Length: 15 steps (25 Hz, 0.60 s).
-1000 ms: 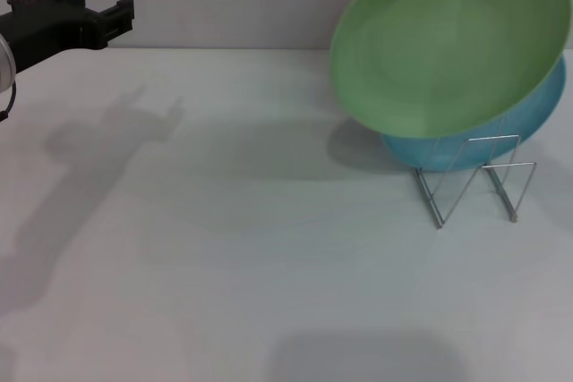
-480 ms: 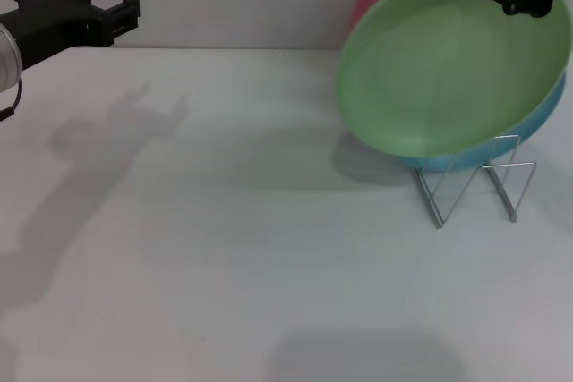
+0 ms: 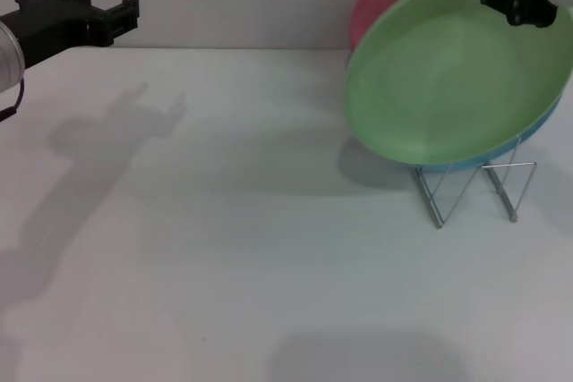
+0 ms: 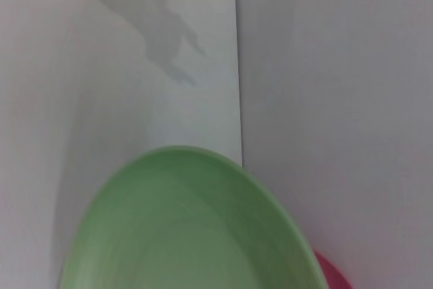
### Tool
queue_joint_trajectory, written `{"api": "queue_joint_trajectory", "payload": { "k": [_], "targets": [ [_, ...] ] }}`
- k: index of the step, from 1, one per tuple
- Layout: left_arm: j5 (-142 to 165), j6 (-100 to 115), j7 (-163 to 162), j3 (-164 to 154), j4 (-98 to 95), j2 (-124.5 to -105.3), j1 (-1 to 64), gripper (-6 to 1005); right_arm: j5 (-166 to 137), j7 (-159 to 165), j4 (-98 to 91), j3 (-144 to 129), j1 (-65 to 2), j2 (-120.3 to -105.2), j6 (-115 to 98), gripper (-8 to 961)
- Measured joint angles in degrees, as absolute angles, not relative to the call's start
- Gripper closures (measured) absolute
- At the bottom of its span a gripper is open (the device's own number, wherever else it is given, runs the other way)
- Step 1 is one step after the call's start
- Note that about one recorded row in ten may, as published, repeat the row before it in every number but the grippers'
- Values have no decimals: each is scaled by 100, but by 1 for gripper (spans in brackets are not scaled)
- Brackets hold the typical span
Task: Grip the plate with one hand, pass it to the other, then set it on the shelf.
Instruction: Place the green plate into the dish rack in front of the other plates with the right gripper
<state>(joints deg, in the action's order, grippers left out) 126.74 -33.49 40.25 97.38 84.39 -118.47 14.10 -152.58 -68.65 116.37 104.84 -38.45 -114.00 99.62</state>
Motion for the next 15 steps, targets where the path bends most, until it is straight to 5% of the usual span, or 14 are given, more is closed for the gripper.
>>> {"api": "queue_joint_trajectory", "payload": {
  "k": [15],
  "targets": [
    [12674, -3348, 4025, 9728, 8349, -11847, 1500, 356, -15399, -7015, 11627, 10435, -3674, -11447, 9965, 891]
  ]
}}
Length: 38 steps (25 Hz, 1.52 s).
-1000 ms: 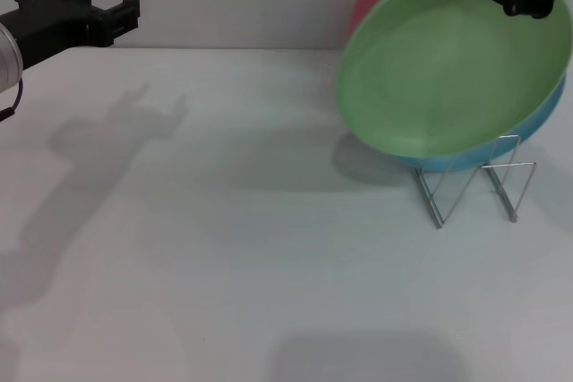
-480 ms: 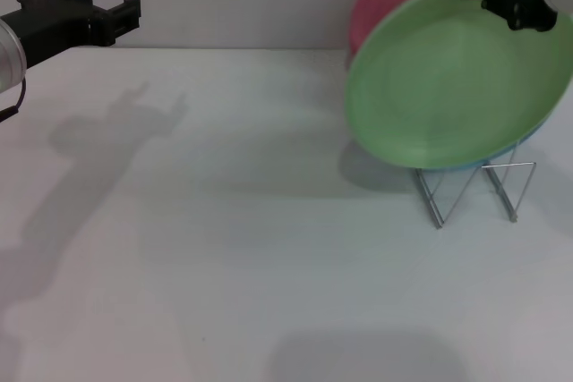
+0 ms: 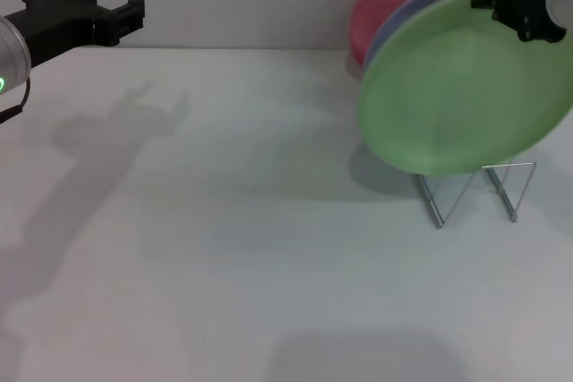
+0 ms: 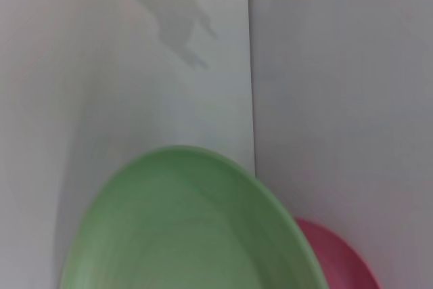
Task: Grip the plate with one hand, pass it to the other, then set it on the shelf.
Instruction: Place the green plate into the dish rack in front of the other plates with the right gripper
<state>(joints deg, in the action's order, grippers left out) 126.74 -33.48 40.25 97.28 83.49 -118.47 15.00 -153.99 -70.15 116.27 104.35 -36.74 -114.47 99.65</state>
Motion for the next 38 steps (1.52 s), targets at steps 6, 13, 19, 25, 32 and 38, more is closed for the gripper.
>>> {"api": "queue_joint_trajectory", "payload": {
  "k": [6, 13, 19, 25, 32, 38],
  "targets": [
    [12674, -3357, 4025, 9715, 8339, -11847, 1512, 355, -15415, -7085, 11629, 10443, -3601, -11453, 9964, 890],
    [12673, -3383, 4025, 9674, 8250, -11847, 1565, 355, -15601, -7233, 11629, 10476, -3513, -11507, 9912, 890],
    [12666, -3384, 4025, 9651, 8185, -11847, 1621, 355, -15635, -7285, 11590, 10457, -3438, -11516, 9879, 890],
    [12664, -3384, 4023, 9639, 8136, -11847, 1657, 356, -15825, -7255, 11553, 10426, -3327, -11528, 9716, 891],
    [12664, -3384, 4020, 9632, 8058, -11848, 1761, 355, -16000, -7213, 11485, 10308, -3226, -11555, 9738, 850],
    [12665, -3384, 4017, 9632, 7969, -11847, 1855, 354, -16286, -7182, 11322, 10121, -3161, -11585, 9715, 767]
  ]
}}
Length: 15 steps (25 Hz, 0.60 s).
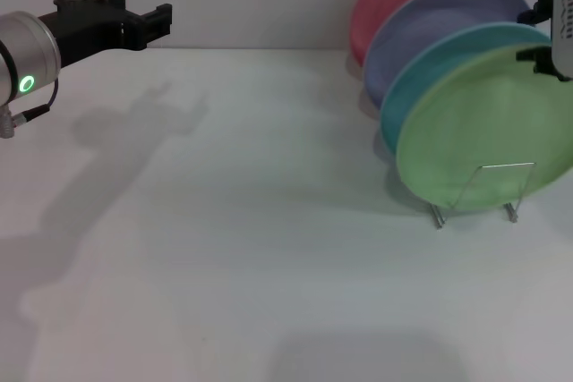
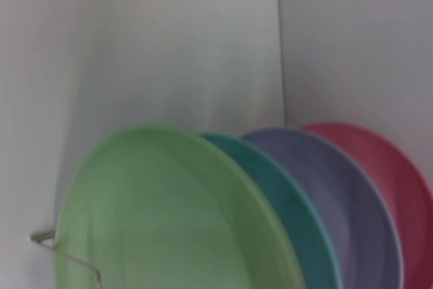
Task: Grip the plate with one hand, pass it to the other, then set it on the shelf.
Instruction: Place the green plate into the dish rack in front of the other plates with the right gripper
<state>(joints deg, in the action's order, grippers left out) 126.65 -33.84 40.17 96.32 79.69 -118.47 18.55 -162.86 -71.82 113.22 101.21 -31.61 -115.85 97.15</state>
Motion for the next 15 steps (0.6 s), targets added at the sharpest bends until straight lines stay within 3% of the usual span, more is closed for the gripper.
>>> {"api": "queue_joint_trajectory", "payload": {
  "k": [2, 4, 15],
  "targets": [
    [12665, -3383, 4016, 9633, 7916, -11848, 1899, 355, -16318, -7179, 11268, 10114, -3115, -11593, 9699, 740],
    [12666, -3383, 4016, 9633, 7900, -11848, 1913, 356, -16335, -7178, 11240, 10111, -3103, -11596, 9700, 520],
    [12665, -3376, 4016, 9633, 7876, -11847, 1951, 354, -16316, -7147, 11122, 9922, -2864, -11708, 9706, 510]
  ]
}}
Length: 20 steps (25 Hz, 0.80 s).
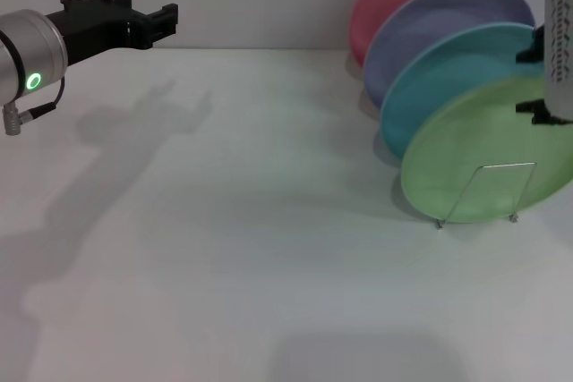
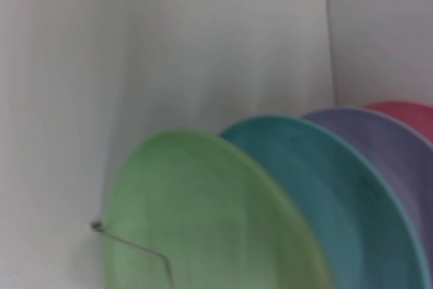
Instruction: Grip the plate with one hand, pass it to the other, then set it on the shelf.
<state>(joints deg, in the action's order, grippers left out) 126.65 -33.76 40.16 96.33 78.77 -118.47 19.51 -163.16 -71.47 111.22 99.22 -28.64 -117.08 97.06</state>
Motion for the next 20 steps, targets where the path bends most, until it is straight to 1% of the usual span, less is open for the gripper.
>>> {"api": "queue_joint_trajectory", "payload": {
  "k": [2, 4, 7, 12, 20],
  "targets": [
    [12665, -3377, 4016, 9633, 7863, -11847, 1963, 355, -16151, -7146, 11155, 9929, -2802, -11764, 9680, 490],
    [12669, -3380, 4031, 9648, 7843, -11832, 2001, 355, -16060, -7146, 11182, 9944, -2791, -11780, 9671, 469],
    [12692, -3380, 4061, 9682, 7781, -11829, 2060, 355, -15860, -7155, 11201, 9933, -2777, -11875, 9477, 450],
    [12696, -3365, 4069, 9688, 7742, -11821, 2091, 356, -15405, -7063, 11099, 9838, -2819, -11912, 9143, 453],
    [12704, -3344, 4079, 9694, 7744, -11821, 2076, 355, -14617, -6711, 11181, 9902, -2934, -11922, 8592, 452]
  ]
}}
